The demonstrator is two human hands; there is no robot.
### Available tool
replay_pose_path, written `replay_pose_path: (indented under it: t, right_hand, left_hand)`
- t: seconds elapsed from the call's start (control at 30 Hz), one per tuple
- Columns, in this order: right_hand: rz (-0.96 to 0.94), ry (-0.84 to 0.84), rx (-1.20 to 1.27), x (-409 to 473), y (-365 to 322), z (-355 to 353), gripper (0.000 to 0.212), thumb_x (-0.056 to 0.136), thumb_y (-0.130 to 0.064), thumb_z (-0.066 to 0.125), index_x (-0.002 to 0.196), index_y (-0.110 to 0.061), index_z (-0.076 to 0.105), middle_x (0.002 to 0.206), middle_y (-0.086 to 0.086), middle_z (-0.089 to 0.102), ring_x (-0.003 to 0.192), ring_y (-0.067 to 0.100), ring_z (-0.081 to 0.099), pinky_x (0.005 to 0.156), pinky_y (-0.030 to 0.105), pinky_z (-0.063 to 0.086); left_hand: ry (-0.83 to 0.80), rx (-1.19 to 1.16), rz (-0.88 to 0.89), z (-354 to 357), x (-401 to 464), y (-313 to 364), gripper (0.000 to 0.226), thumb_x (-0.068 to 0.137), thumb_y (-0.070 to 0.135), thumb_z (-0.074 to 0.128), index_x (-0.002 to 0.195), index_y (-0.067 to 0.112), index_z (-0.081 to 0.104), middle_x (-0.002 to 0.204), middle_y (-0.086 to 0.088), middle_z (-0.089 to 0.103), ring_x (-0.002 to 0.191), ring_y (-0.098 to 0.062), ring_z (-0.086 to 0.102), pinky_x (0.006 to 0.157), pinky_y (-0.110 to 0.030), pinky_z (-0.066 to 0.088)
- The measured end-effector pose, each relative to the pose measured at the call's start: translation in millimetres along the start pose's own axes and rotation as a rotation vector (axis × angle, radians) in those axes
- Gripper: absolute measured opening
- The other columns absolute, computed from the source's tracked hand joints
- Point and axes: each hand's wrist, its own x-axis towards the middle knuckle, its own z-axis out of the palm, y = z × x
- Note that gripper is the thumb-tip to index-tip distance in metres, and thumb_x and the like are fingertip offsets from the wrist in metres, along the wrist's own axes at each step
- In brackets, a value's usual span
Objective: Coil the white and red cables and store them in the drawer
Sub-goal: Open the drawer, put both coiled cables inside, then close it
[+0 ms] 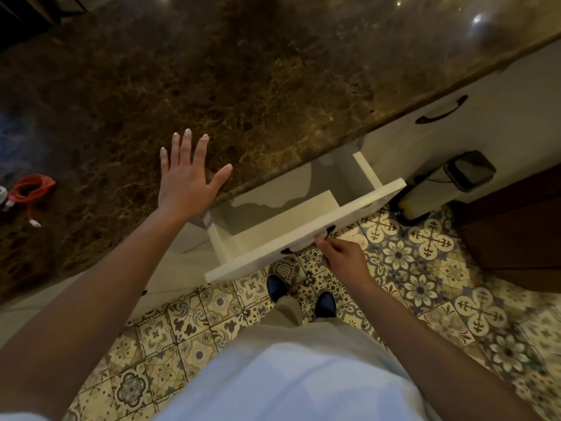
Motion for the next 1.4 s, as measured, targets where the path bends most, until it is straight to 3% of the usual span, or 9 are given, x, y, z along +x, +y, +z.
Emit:
replay_pose_path:
  t: [0.13, 0.27, 0.47, 0.63, 0.77, 1.0, 1.17, 1.3, 1.4]
  right_hand:
    - [0.0, 0.025, -0.01, -9.1, 5.8, -3.5, 0.054, 0.099, -0.046, 0.064, 0.052, -0.02, 0.056, 0.05, -0.003, 0.054, 0.058, 0.034, 0.061, 0.06, 0.041, 0.047]
    - [0.034, 0.034, 0.025, -14.8, 6.2, -1.9, 0.052, 0.096, -0.055, 0.062, 0.055, -0.024, 0.06, 0.053, -0.001, 0.057, 0.052, 0.018, 0.048, 0.059, 0.036, 0.039]
    - [0.072, 0.041, 0.042, -25.3, 7.2, -3.4, 0.052, 0.098, -0.051, 0.063, 0.053, -0.025, 0.058, 0.05, -0.004, 0.048, 0.052, 0.017, 0.042, 0.059, 0.035, 0.035]
    - [0.082, 0.046, 0.096, -35.9, 12.3, -6.9, 0.05, 0.099, -0.045, 0.064, 0.08, 0.001, 0.07, 0.05, -0.003, 0.047, 0.052, 0.016, 0.038, 0.058, 0.034, 0.033]
    - [0.109, 0.068, 0.071, -45.3, 7.3, -9.4, 0.047, 0.098, -0.047, 0.065, 0.078, -0.006, 0.074, 0.05, -0.006, 0.052, 0.048, 0.012, 0.041, 0.057, 0.032, 0.038]
    - [-0.119, 0.221, 0.002, -76.8, -15.8, -35.5, 0.032, 0.096, -0.041, 0.067, 0.082, -0.012, 0.069, 0.071, 0.015, 0.064, 0.063, 0.019, 0.057, 0.064, 0.05, 0.062]
    - [-0.288, 0.135, -0.041, -80.8, -61.3, -39.6, 0.019, 0.1, -0.03, 0.066, 0.089, -0.015, 0.071, 0.073, 0.013, 0.066, 0.061, 0.014, 0.056, 0.055, 0.026, 0.048]
    - [-0.38, 0.034, -0.053, -76.1, -93.6, -22.1, 0.008, 0.099, -0.026, 0.068, 0.1, -0.019, 0.071, 0.073, 0.013, 0.068, 0.059, 0.01, 0.057, 0.054, 0.018, 0.045]
    - [-0.402, -0.048, -0.073, -68.9, -112.0, 5.2, 0.03, 0.098, -0.028, 0.07, 0.126, -0.021, 0.062, 0.081, 0.01, 0.069, 0.069, 0.016, 0.065, 0.06, 0.016, 0.049]
  left_hand:
    - [0.009, -0.02, 0.016, 0.1, -0.8, -1.0, 0.089, 0.097, 0.078, 0.015, 0.165, 0.021, 0.014, 0.175, -0.014, 0.006, 0.163, -0.033, -0.001, 0.13, -0.057, 0.001]
    - [0.017, -0.023, 0.009, -0.4, -0.9, -0.3, 0.088, 0.098, 0.077, 0.018, 0.165, 0.021, 0.016, 0.175, -0.015, 0.009, 0.162, -0.033, 0.001, 0.13, -0.056, 0.002]
    - [0.014, -0.024, 0.0, -1.5, -2.0, 0.6, 0.082, 0.102, 0.072, 0.026, 0.166, 0.021, 0.015, 0.175, -0.015, 0.008, 0.163, -0.033, 0.0, 0.13, -0.055, 0.001]
    - [0.024, -0.028, -0.005, -1.0, -1.6, 0.4, 0.082, 0.102, 0.072, 0.027, 0.166, 0.021, 0.016, 0.175, -0.015, 0.009, 0.163, -0.033, 0.001, 0.13, -0.055, 0.002]
    - [0.026, -0.059, -0.004, -0.8, -1.2, -0.1, 0.08, 0.103, 0.07, 0.03, 0.165, 0.021, 0.018, 0.175, -0.014, 0.011, 0.163, -0.032, 0.002, 0.13, -0.053, 0.001]
    - [0.176, -0.558, -0.076, -16.3, -25.6, 1.6, 0.052, 0.106, 0.036, 0.056, 0.153, 0.014, 0.045, 0.16, -0.012, 0.045, 0.153, -0.029, 0.036, 0.125, -0.055, 0.03]
    - [0.343, -0.639, -0.116, -35.3, -68.4, -7.6, 0.045, 0.107, 0.024, 0.056, 0.151, 0.022, 0.048, 0.161, -0.003, 0.044, 0.15, -0.02, 0.04, 0.123, -0.038, 0.033]
    - [0.427, -0.678, -0.195, -49.4, -103.6, -51.5, 0.043, 0.106, 0.024, 0.055, 0.146, 0.038, 0.052, 0.16, 0.004, 0.046, 0.148, -0.015, 0.042, 0.122, -0.041, 0.037]
    - [0.49, -0.657, -0.229, -51.9, -129.4, -91.8, 0.041, 0.105, 0.026, 0.058, 0.134, 0.054, 0.049, 0.16, 0.002, 0.047, 0.148, -0.015, 0.042, 0.122, -0.043, 0.037]
